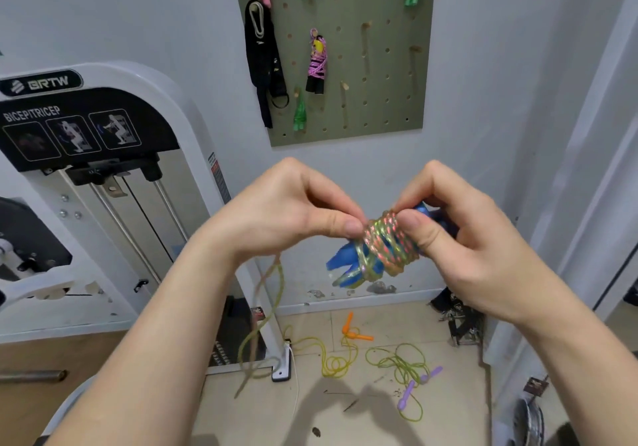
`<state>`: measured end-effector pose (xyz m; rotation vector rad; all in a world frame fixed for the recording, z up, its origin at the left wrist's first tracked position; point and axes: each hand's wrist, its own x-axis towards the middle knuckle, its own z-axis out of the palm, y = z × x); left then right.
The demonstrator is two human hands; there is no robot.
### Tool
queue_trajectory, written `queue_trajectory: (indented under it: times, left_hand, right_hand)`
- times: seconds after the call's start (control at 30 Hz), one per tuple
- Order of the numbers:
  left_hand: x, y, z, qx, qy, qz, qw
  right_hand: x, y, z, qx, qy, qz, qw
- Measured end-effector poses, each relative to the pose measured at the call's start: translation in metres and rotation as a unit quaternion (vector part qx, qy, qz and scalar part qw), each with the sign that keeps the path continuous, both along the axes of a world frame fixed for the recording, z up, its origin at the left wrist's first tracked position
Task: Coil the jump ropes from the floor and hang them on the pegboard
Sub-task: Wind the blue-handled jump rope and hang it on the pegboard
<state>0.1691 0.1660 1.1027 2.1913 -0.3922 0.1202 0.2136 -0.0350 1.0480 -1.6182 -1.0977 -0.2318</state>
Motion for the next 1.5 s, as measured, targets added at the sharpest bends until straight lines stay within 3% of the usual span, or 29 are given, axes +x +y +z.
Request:
queue_trajectory:
  times: [0.1, 0.2, 0.33, 0.43, 0.53, 0.6, 0.67, 0.73, 0.8, 0.93, 1.07, 1.17, 1.23, 1.3, 1.37, 1.43, 1.5]
  left_hand:
    - [0.012, -0.001, -0.02, -0.178, 0.052, -0.061, 0.981]
    - [0.021, -0.018, -0.039, -0.337, 0.062, -0.092, 0.935]
    - [0.027, -0.047, -0.049, -0.476, 0.04, -0.006, 0.879]
    - [0.026, -0.064, -0.056, -0.467, 0.004, 0.073, 0.881]
    - [0.023, -0.071, -0.064, -0.397, -0.024, 0.123, 0.909]
    - [0.021, -0.068, -0.07, -0.273, -0.048, 0.152, 0.949]
    - [0.016, -0.065, -0.077, -0.065, -0.111, 0.168, 0.977]
    - [0.008, -0.061, -0.078, 0.119, -0.187, 0.198, 0.955]
    - [0.003, -0.053, -0.076, 0.242, -0.245, 0.217, 0.913]
    - [-0.004, -0.044, -0.067, 0.35, -0.278, 0.229, 0.864]
    - [-0.006, -0.041, -0.059, 0.379, -0.312, 0.208, 0.846]
    - [-0.003, -0.025, -0.047, 0.341, -0.311, 0.179, 0.869]
    - [-0.004, -0.019, -0.038, 0.278, -0.268, 0.169, 0.907]
    - [-0.002, -0.016, -0.034, 0.134, -0.166, 0.155, 0.965]
    - [0.008, -0.009, -0.039, -0.046, -0.042, 0.106, 0.992]
    - [0.021, 0.001, -0.054, -0.191, 0.028, 0.061, 0.979]
    - [0.033, 0.005, -0.07, -0.333, 0.074, 0.026, 0.94]
  right_hand:
    - [0.001, -0.005, 0.002, 0.082, 0.128, 0.083, 0.985]
    - [0.004, -0.002, 0.002, 0.173, 0.232, 0.115, 0.95]
    - [0.001, 0.008, 0.003, 0.292, 0.419, 0.104, 0.853]
    - [0.001, 0.015, 0.003, 0.361, 0.53, 0.092, 0.762]
    - [0.003, 0.024, 0.001, 0.406, 0.543, 0.045, 0.734]
    - [0.007, 0.03, -0.003, 0.419, 0.503, -0.02, 0.755]
    - [0.012, 0.035, -0.012, 0.421, 0.416, -0.101, 0.799]
    - [0.015, 0.038, -0.022, 0.35, 0.254, -0.213, 0.876]
    - [0.016, 0.038, -0.031, 0.263, 0.105, -0.282, 0.917]
    - [0.013, 0.032, -0.033, 0.172, -0.043, -0.331, 0.927]
    - [0.017, 0.031, -0.035, 0.049, -0.106, -0.342, 0.932]
    - [0.018, 0.021, -0.029, -0.033, -0.11, -0.255, 0.96]
    - [0.021, 0.012, -0.024, -0.049, -0.065, -0.176, 0.981]
    - [0.026, 0.006, -0.018, -0.048, -0.011, -0.087, 0.995]
    - [0.03, 0.004, -0.016, -0.016, 0.06, 0.006, 0.998]
    - [0.034, 0.008, -0.017, 0.039, 0.135, 0.059, 0.988]
    - [0.04, 0.017, -0.024, 0.085, 0.203, 0.075, 0.973]
